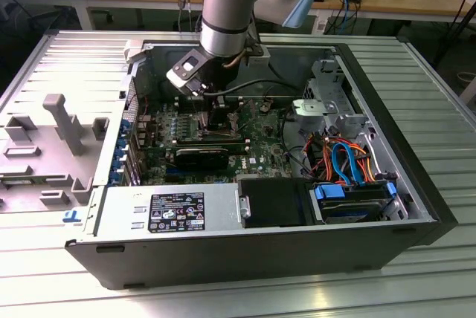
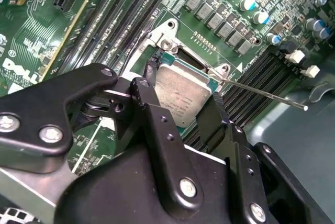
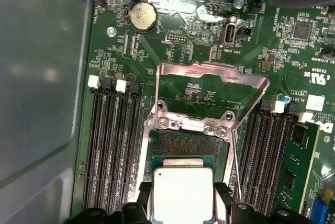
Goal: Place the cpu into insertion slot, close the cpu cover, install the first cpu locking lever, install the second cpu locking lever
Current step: 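Place the cpu into insertion slot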
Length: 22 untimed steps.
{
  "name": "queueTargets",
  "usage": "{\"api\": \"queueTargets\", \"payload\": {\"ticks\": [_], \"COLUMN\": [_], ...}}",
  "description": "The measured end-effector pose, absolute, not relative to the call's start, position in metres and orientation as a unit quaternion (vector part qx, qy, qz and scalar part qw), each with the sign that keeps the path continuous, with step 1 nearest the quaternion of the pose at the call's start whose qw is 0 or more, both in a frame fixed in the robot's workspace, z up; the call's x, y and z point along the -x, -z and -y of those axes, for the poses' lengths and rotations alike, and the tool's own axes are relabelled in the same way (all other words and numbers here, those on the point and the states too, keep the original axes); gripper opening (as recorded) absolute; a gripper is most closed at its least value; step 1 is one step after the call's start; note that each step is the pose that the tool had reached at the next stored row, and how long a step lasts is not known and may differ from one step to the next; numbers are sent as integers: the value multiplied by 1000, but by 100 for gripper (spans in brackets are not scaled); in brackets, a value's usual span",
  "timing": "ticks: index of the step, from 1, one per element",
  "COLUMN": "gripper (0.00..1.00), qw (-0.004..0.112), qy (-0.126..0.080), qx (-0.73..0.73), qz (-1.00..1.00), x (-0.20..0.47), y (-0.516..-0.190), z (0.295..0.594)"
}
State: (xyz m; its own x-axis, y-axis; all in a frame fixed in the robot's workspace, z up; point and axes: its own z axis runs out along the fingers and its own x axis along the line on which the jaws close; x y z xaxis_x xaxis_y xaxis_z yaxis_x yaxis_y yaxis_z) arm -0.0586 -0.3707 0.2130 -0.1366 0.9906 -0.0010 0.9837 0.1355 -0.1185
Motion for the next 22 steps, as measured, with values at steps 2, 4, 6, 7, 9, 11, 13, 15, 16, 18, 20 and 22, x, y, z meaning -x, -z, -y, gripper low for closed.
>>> {"api": "queueTargets", "payload": {"ticks": [2, 4, 6, 7, 9, 11, 13, 15, 16, 18, 20, 22], "gripper": [55, 55, 55, 55, 55, 55, 55, 55, 55, 55, 55, 55], "qw": [39, 39, 40, 40, 41, 41, 42, 42, 42, 43, 43, 43], "qy": [-45, -44, -44, -44, -43, -43, -42, -42, -42, -41, -41, -41], "qx": [663, 671, 679, 684, 690, 700, 705, 713, 716, 724, 726, 722], "qz": [746, 739, 732, 727, 721, 711, 706, 699, 696, 687, 685, 689], "x": [59, 59, 59, 59, 59, 59, 59, 58, 58, 58, 56, 56], "y": [-212, -212, -211, -211, -211, -210, -210, -210, -210, -210, -210, -210], "z": [371, 371, 371, 371, 371, 371, 371, 371, 371, 371, 371, 371]}}
